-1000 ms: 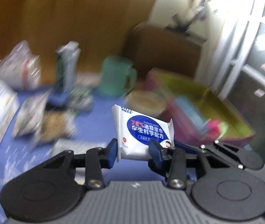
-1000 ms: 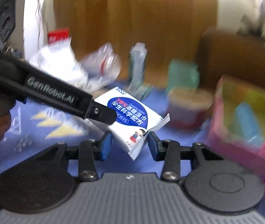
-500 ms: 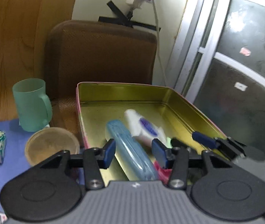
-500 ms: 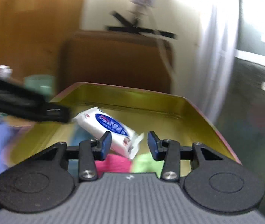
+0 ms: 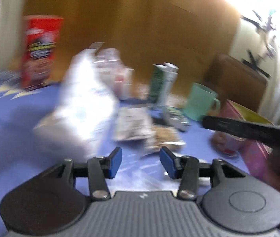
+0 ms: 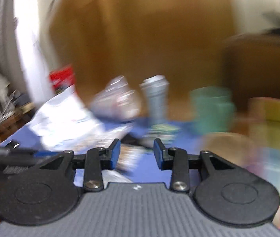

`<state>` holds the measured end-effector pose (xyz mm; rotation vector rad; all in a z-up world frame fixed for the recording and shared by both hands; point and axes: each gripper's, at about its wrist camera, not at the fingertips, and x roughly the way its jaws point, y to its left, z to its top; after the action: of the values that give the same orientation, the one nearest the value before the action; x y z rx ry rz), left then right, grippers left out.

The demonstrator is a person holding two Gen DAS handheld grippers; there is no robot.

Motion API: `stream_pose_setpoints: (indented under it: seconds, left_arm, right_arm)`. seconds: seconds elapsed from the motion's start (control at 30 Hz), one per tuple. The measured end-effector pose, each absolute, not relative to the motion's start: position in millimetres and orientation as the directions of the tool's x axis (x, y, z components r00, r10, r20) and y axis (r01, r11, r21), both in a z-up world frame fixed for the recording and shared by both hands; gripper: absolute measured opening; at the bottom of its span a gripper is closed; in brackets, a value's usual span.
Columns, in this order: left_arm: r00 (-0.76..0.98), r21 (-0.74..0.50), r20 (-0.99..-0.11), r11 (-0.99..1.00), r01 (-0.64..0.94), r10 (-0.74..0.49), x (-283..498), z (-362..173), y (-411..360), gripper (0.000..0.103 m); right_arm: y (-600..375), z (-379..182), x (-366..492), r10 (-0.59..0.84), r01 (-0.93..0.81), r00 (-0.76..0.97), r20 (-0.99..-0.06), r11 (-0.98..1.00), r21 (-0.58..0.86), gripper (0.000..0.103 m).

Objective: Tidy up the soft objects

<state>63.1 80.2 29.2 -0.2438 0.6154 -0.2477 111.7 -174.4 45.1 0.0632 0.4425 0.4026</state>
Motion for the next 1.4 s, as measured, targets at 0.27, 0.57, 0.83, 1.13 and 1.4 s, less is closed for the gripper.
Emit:
stream_pose_setpoints:
  seconds: [0.27,0.57,0.83,1.13,1.4]
  left_arm:
    - [0.792,-0.39,-0.529,0.916,0.093,-0.305,48.5,16.5,140.1,0.043]
    - [0.754,-0.483,-0.48,0.852,0.2,-0.449,44.6,21.8,125.0,0.045]
    - [0.495,-0.627,-0.531,0.712,0.317,-0.688,57.0,-0.8,46.6,0.054]
    - [0.407,-0.59,-0.534,0.672,0.449,-0.741,58.2,31.9,-33.9,0.015]
    - [0.374,-0.495,-0.504,0.615,0.614,-0.779,78.3,78.5,-132.0,0.022]
  right_arm:
    - [-80.4,10.8,221.3,0.381,-0.313,0.701,-0.603,0.924,0.22,0.043]
    - [-115.4,46.4,119.5,0.458,-0.367,0.741,-0.491,0.889,0.275,0.03]
    - [-156.8,-5.4,20.5,0.448,-0.318,0.752,-0.483,0.889,0.33,0.03]
    - [-197.6,-9.2,-10.0,0.432,-0.269,0.83,-0.353,0.864,0.425,0.022]
    - [-279.2,28.7,-35.8,0.264,-0.166,0.946,-0.189,0.893,0.418,0.002]
